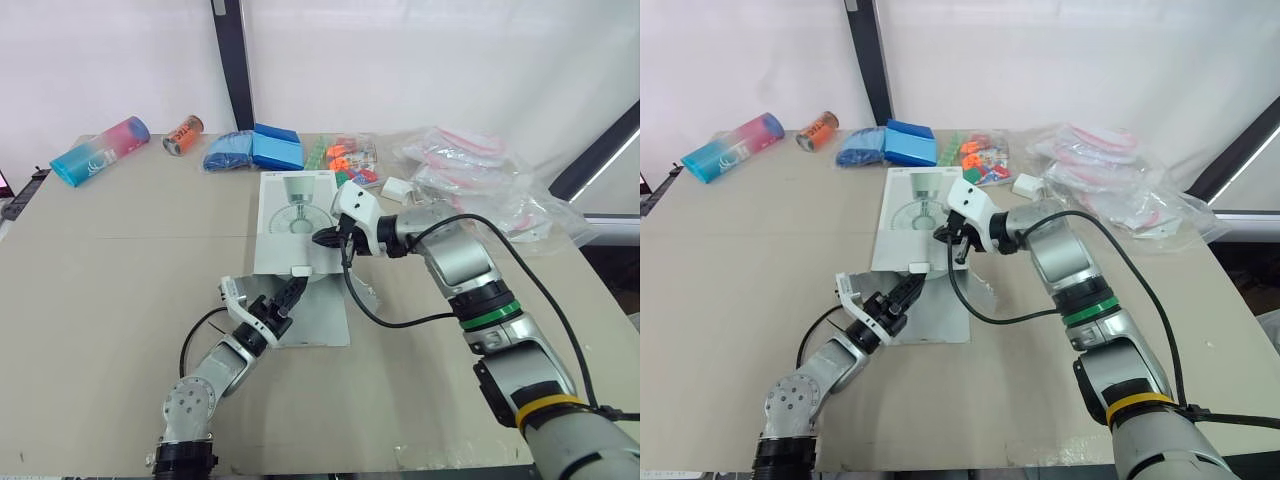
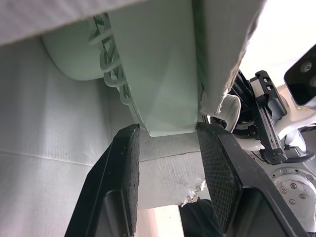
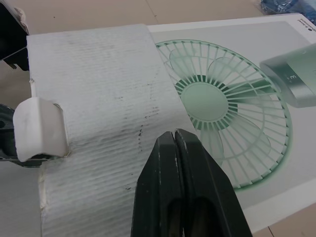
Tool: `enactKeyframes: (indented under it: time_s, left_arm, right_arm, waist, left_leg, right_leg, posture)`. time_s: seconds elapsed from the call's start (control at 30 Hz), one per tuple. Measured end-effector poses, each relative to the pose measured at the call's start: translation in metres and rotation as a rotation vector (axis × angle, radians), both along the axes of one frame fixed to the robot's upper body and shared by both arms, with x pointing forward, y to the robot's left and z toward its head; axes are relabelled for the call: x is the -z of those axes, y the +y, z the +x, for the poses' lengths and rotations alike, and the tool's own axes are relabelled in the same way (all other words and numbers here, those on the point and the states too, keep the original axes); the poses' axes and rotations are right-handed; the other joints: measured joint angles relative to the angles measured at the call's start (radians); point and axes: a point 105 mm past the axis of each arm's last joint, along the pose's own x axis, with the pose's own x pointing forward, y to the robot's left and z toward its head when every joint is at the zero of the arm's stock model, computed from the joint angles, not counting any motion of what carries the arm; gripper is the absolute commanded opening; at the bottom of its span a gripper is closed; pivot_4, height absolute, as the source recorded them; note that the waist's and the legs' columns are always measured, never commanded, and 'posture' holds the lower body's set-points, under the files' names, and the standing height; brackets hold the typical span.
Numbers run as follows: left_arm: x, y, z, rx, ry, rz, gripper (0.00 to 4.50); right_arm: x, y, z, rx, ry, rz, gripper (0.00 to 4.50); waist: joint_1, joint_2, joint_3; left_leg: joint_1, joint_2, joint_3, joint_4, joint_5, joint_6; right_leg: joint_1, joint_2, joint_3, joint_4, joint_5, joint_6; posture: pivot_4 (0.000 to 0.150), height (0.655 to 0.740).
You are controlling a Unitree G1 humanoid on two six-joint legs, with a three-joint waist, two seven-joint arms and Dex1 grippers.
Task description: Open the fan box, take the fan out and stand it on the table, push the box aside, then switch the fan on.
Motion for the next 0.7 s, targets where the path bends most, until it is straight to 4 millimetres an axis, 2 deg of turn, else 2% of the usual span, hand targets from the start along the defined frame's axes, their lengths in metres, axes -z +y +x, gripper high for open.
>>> enactKeyframes:
  time_s: [0.63,0.67,0.7]
  left_arm:
    - [0.0084,-0.0020,-0.0051,0.024,0.054,0.022,1.92]
    - [0.0075,-0.0011,-0.0037,0.019,0.051,0.021,2.34]
    - [0.0064,-0.0008,-0.0028,0.017,0.047,0.020,2.46]
  right_arm:
    - [-0.0001,0.0003,0.0003,0.004,0.003,0.007,0.00]
    - [0.0000,0.0004,0.0001,0.004,0.005,0.009,0.00]
    - [0.0002,0.0003,0.0001,0.005,0.007,0.009,0.00]
  waist:
    - [0.000,0.000,0.000]
    - [0.000,0.000,0.000]
    - [0.000,0.000,0.000]
  left_leg:
    - [0.000,0.000,0.000,0.000,0.000,0.000]
    - [0.000,0.000,0.000,0.000,0.000,0.000]
    - [0.000,0.000,0.000,0.000,0.000,0.000]
  right_leg:
    - [0.000,0.000,0.000,0.000,0.000,0.001]
    - [0.000,0.000,0.000,0.000,0.000,0.001]
    - [0.000,0.000,0.000,0.000,0.000,0.001]
  posture:
    - [0.150,0.7400]
    - [0.150,0.7400]
    - [0.150,0.7400]
